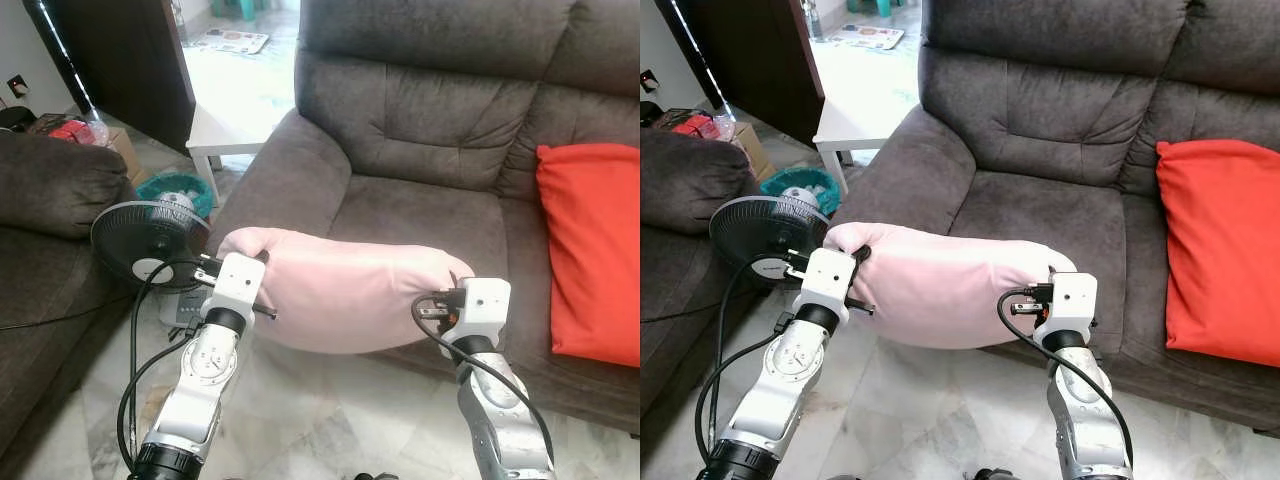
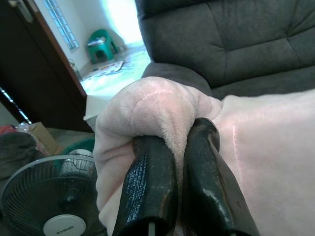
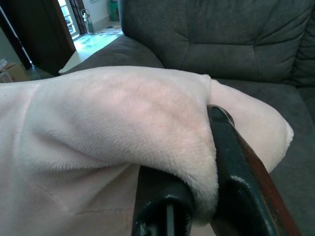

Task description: Move the pillow to the sofa from floor

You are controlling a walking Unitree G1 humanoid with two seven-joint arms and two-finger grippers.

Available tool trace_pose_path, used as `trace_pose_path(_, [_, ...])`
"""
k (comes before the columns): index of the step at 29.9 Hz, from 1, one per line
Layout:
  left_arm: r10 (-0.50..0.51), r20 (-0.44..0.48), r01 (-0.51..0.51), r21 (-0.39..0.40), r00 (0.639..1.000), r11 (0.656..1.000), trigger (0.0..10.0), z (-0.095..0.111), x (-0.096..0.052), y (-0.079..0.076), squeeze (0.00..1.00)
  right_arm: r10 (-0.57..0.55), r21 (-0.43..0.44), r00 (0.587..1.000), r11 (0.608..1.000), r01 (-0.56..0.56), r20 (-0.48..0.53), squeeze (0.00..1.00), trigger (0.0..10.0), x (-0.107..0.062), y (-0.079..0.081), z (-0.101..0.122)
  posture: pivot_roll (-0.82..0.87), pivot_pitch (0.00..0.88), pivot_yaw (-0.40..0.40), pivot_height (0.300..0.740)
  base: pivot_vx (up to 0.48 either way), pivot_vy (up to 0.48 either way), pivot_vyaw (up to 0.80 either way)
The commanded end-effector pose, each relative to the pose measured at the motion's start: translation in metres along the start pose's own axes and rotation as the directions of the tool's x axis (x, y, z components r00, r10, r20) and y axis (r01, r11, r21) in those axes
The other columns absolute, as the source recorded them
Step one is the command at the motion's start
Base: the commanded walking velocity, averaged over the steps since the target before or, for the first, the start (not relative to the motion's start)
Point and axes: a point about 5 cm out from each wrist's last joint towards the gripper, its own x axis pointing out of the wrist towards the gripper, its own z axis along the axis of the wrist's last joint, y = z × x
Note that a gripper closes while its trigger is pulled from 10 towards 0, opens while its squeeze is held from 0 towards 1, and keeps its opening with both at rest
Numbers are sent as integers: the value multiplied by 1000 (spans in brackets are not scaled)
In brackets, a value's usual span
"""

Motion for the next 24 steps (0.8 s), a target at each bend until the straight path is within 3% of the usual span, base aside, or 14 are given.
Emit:
trace_pose_path(1, [41,71,-42,19,997,999,10000,14,5,9,0,-2,13,993,1000,0,117,0,10000,2,2,23,109,69,-14,740,0,0,0])
trace_pose_path(12, [47,97,-49,22,994,999,10000,21,10,8,0,-18,2,991,1000,17,130,0,10000,8,-1,27,109,81,-12,740,0,0,0])
trace_pose_path(24, [54,97,-56,20,994,998,10000,22,11,9,0,-7,-6,991,1000,8,131,0,10000,11,-1,29,115,88,-15,740,0,0,-792])
